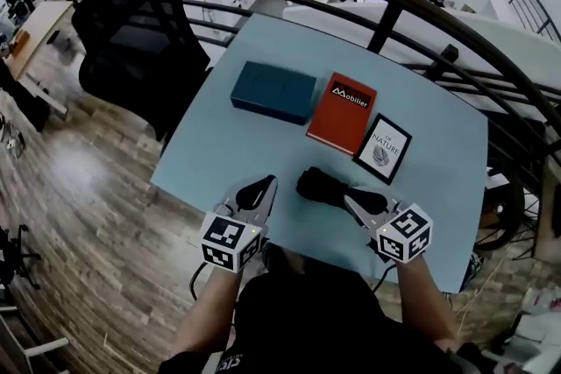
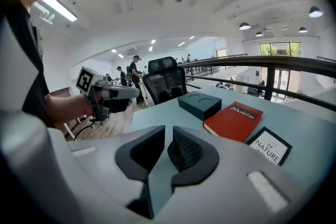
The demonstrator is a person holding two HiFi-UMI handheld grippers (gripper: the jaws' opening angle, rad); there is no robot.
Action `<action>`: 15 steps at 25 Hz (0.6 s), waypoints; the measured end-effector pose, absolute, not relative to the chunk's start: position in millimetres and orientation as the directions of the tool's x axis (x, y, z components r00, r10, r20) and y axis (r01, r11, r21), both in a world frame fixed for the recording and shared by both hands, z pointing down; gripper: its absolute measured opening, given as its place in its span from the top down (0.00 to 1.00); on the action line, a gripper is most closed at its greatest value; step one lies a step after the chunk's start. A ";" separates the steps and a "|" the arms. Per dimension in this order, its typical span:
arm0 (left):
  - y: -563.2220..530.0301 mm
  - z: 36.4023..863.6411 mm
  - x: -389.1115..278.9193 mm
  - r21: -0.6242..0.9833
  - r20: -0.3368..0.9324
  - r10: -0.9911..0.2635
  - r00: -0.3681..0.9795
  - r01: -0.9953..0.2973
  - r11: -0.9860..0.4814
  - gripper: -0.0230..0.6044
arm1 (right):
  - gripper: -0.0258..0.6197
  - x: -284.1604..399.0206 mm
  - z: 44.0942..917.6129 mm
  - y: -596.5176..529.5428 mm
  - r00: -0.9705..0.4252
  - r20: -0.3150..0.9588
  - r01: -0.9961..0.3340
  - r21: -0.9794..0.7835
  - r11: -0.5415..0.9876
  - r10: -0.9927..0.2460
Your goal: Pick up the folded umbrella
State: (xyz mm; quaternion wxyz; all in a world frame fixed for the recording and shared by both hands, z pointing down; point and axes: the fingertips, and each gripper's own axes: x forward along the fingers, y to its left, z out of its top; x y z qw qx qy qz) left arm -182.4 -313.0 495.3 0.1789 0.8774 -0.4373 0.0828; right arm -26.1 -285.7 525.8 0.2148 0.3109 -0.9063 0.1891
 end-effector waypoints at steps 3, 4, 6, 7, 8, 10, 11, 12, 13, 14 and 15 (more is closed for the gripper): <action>-320.0 497.2 -181.0 0.279 0.294 -0.728 0.620 -0.784 -0.555 0.95 | 0.85 -21.1 542.4 -280.4 -0.686 0.556 -0.658 -0.197 0.727 -0.470; -321.6 498.4 -178.8 0.280 0.297 -0.722 0.625 -0.780 -0.560 0.95 | 0.83 -19.8 548.0 -279.6 -0.685 0.569 -0.656 -0.208 0.726 -0.456; -326.9 500.9 -173.5 0.279 0.306 -0.713 0.631 -0.775 -0.566 0.95 | 0.80 -18.8 557.5 -281.6 -0.690 0.591 -0.642 -0.234 0.730 -0.418; -329.9 501.4 -170.1 0.281 0.308 -0.709 0.634 -0.773 -0.569 0.95 | 0.77 -18.3 561.7 -284.1 -0.690 0.603 -0.632 -0.234 0.739 -0.400; -332.5 501.8 -166.0 0.283 0.309 -0.705 0.638 -0.770 -0.573 0.95 | 0.76 -17.3 565.7 -287.1 -0.688 0.615 -0.622 -0.226 0.749 -0.386; -336.5 504.4 -156.9 0.280 0.320 -0.691 0.648 -0.762 -0.584 0.95 | 0.72 -14.2 574.0 -292.7 -0.681 0.633 -0.611 -0.216 0.762 -0.367; -338.2 506.4 -152.8 0.281 0.327 -0.685 0.651 -0.759 -0.588 0.95 | 0.69 -12.6 578.0 -294.8 -0.681 0.637 -0.609 -0.220 0.762 -0.360; -339.9 508.2 -149.2 0.284 0.332 -0.681 0.653 -0.757 -0.588 0.95 | 0.66 -11.1 581.6 -296.5 -0.685 0.638 -0.606 -0.230 0.762 -0.352; -341.7 509.6 -145.7 0.288 0.335 -0.678 0.654 -0.756 -0.587 0.95 | 0.64 -9.9 585.1 -298.0 -0.689 0.638 -0.601 -0.240 0.762 -0.343; -343.8 510.9 -142.3 0.291 0.336 -0.676 0.656 -0.755 -0.588 0.95 | 0.61 -8.7 589.2 -299.8 -0.693 0.640 -0.595 -0.246 0.765 -0.332; -346.6 512.5 -138.9 0.289 0.339 -0.673 0.658 -0.753 -0.591 0.95 | 0.59 -7.6 594.4 -302.1 -0.692 0.647 -0.587 -0.246 0.771 -0.320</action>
